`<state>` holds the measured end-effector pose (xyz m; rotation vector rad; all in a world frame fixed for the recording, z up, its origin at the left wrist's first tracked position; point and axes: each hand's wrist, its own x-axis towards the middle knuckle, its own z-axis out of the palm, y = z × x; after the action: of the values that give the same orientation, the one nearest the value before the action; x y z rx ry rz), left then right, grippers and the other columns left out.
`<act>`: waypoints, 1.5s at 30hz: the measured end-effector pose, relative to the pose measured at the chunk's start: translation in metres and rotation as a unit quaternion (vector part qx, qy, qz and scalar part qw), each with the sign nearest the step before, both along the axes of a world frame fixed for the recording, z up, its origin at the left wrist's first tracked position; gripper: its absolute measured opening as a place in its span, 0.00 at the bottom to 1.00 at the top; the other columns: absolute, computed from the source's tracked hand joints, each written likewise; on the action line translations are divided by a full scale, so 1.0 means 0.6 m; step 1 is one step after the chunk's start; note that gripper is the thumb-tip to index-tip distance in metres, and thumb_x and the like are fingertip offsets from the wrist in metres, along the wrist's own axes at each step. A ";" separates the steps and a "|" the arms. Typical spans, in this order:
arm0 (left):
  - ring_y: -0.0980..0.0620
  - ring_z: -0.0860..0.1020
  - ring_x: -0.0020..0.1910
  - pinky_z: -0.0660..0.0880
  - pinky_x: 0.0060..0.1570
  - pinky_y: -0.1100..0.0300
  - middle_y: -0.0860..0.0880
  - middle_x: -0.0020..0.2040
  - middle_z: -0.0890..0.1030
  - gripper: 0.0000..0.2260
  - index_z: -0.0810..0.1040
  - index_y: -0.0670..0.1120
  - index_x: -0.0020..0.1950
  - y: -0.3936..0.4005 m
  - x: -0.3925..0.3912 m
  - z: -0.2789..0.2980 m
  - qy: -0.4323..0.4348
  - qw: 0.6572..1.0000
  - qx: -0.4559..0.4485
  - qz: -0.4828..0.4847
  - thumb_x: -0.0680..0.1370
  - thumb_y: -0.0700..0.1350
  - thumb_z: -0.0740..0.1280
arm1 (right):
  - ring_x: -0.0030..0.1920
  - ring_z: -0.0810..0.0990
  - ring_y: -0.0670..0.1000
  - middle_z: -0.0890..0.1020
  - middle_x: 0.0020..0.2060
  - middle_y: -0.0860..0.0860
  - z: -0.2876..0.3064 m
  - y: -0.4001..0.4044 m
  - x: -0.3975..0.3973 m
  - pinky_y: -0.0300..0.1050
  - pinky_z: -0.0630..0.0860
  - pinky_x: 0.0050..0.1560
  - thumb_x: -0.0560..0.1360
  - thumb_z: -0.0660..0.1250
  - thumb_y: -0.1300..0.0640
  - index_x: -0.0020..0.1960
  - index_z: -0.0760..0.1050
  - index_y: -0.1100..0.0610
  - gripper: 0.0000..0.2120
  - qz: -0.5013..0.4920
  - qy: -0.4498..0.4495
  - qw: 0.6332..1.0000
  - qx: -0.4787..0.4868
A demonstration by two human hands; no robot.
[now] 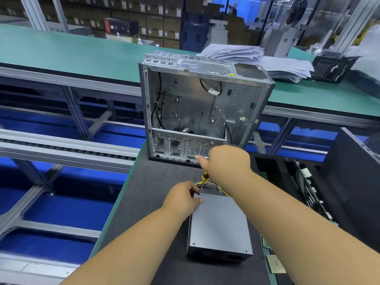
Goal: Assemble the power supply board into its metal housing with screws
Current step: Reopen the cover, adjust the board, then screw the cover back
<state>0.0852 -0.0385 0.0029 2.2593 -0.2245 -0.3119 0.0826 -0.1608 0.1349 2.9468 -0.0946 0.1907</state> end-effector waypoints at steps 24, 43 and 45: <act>0.53 0.75 0.44 0.72 0.43 0.61 0.54 0.43 0.76 0.09 0.78 0.51 0.50 -0.001 -0.003 0.002 -0.005 1.000 -0.001 0.008 0.73 0.49 0.75 | 0.41 0.73 0.54 0.70 0.35 0.49 0.043 -0.012 0.007 0.46 0.69 0.39 0.79 0.63 0.42 0.46 0.69 0.55 0.16 0.101 0.156 0.982 0.016; 0.53 0.75 0.41 0.70 0.40 0.61 0.53 0.41 0.76 0.09 0.77 0.51 0.48 -0.001 -0.001 0.000 -0.005 1.000 -0.003 -0.002 0.73 0.48 0.75 | 0.48 0.74 0.53 0.71 0.48 0.47 -0.004 -0.022 -0.002 0.50 0.74 0.50 0.78 0.65 0.59 0.57 0.75 0.51 0.09 0.159 0.081 0.961 0.209; 0.54 0.75 0.41 0.70 0.40 0.61 0.54 0.41 0.75 0.09 0.77 0.51 0.48 -0.001 -0.001 0.001 -0.006 1.000 -0.001 -0.003 0.73 0.49 0.75 | 0.47 0.75 0.53 0.72 0.51 0.49 0.000 -0.026 -0.006 0.51 0.75 0.49 0.79 0.63 0.62 0.58 0.74 0.52 0.10 0.166 0.100 0.960 0.202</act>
<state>0.0846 -0.0391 0.0034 2.2603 -0.2391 -0.3007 0.0787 -0.1763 0.1346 3.3477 0.4432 -0.0978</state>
